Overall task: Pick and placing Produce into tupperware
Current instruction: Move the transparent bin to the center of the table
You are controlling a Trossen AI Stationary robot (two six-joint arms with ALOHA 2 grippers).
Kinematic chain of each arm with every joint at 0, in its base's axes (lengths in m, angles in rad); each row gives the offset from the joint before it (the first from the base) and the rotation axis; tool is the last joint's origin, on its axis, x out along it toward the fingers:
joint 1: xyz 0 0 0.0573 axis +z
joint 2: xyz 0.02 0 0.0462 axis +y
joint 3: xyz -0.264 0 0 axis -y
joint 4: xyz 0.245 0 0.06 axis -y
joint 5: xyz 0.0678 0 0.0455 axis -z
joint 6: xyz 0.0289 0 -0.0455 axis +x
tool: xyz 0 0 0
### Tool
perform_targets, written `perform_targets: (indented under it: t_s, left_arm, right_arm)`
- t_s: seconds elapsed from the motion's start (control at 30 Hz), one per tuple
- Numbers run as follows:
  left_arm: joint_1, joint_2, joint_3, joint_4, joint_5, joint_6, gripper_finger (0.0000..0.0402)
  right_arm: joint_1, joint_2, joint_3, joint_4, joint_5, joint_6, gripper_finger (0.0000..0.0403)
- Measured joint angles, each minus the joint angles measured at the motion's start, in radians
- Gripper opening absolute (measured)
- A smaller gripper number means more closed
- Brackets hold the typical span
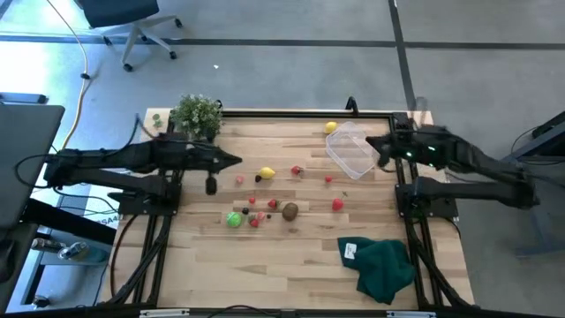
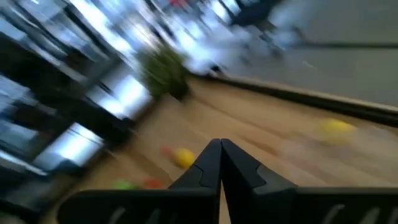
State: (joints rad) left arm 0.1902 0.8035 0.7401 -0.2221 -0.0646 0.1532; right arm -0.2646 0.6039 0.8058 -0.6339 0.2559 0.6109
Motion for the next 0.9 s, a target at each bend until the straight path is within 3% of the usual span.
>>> perform_targets:
  t_s: [0.1,0.2,0.37,0.6,0.9]
  left_arm:
    - [0.000,0.050,0.005,-0.002,0.002,0.001,0.0005]
    - [0.000,0.081,0.004,-0.016,0.004,0.004,0.0005]
    - [-0.001,0.086,0.004,-0.014,0.012,0.014,0.0005]
    - [-0.001,0.085,0.004,-0.014,0.028,0.026,0.0005]
    - [-0.001,0.085,0.004,-0.015,0.046,0.034,0.0005]
  right_arm:
    - [-0.047,0.171,0.119,-0.191,0.021,0.017,0.0002]
    - [-0.119,0.319,0.198,-0.349,-0.033,0.021,0.0002]
    - [-0.203,0.480,0.226,-0.398,-0.152,0.010,0.0002]
    - [-0.212,0.611,0.226,-0.397,-0.157,0.110,0.0002]
    - [-0.205,0.665,0.226,-0.393,-0.152,0.159,0.0002]
